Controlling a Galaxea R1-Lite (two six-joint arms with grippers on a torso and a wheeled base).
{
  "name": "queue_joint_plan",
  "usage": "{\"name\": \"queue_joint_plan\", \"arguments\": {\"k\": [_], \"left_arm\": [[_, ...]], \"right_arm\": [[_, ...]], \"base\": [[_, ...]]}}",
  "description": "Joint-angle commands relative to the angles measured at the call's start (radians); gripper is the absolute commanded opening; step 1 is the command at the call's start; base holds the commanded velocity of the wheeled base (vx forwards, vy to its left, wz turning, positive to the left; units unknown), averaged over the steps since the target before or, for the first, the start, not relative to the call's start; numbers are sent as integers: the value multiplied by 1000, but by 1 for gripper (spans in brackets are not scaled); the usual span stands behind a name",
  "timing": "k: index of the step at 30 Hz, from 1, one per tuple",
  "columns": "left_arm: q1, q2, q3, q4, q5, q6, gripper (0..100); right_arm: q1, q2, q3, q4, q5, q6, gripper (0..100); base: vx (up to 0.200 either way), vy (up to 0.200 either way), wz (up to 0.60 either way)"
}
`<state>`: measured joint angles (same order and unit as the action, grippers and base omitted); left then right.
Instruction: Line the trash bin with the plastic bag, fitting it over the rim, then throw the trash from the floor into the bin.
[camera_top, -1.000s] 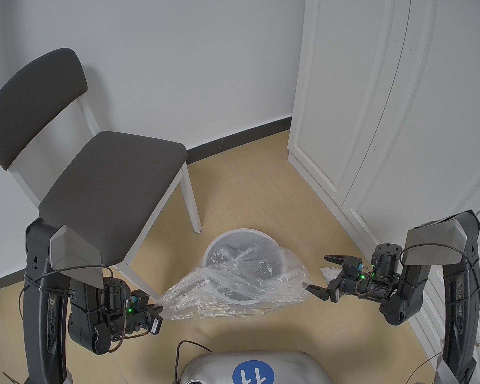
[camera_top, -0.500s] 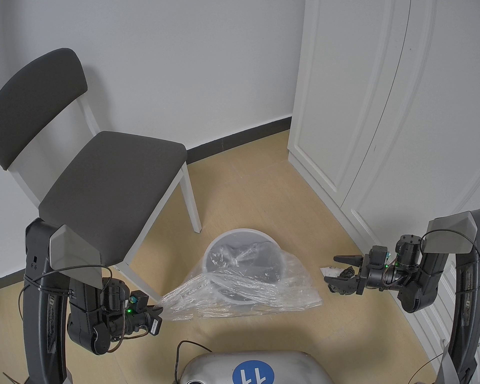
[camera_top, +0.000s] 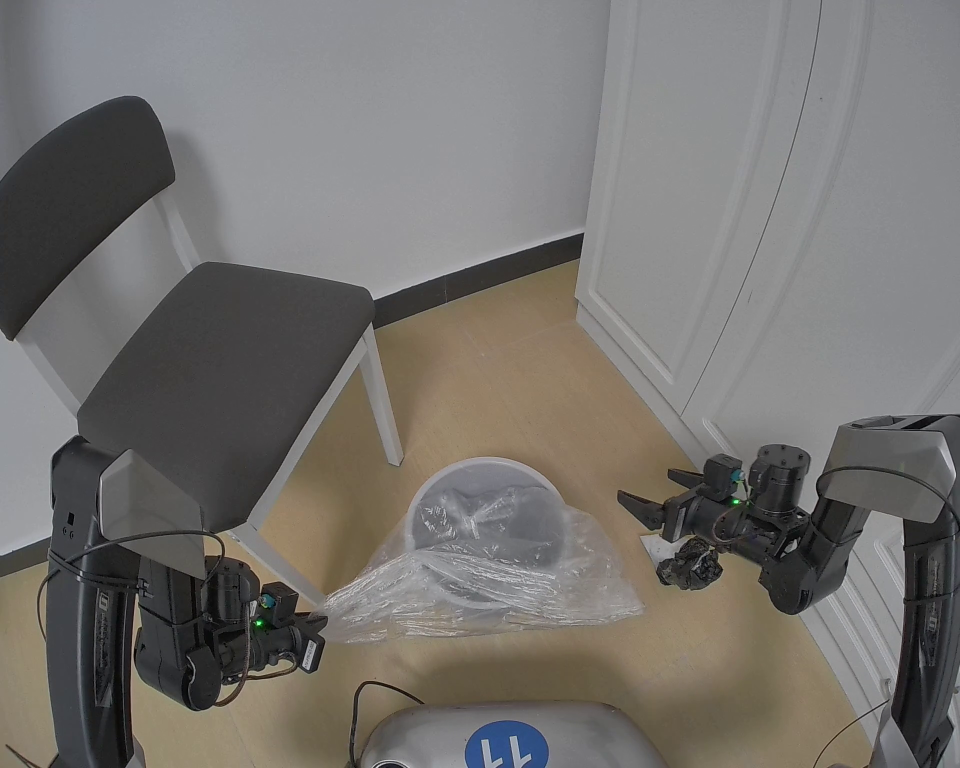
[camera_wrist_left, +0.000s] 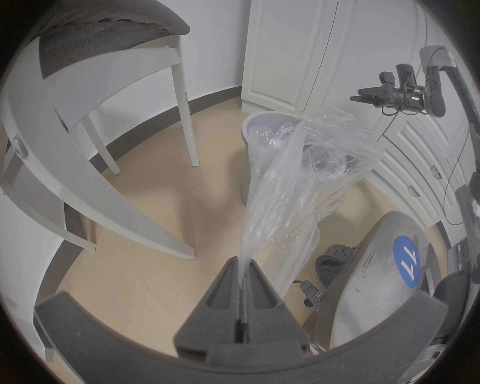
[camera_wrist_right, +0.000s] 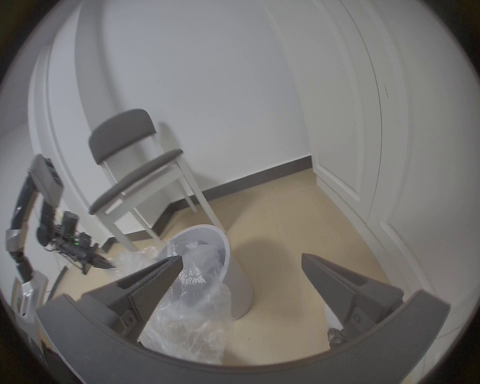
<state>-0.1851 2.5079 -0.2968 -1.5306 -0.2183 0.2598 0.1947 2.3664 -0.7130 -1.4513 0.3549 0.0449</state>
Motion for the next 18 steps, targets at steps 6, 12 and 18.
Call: {"name": "queue_joint_plan", "arguments": {"k": [6,12,18], "left_arm": [[-5,0,1,0,-3,-1,0],[-5,0,1,0,-3,-2,0],[-5,2,-1,-2,-4,-1,0]], "right_arm": [[236,-68,-183,397,-637,-106,100],[261,13,-212,400,-649,-120,100],[267,85,-250,397,-649,-120,100]], "base": [[0,0,0],[0,0,0],[0,0,0]]}}
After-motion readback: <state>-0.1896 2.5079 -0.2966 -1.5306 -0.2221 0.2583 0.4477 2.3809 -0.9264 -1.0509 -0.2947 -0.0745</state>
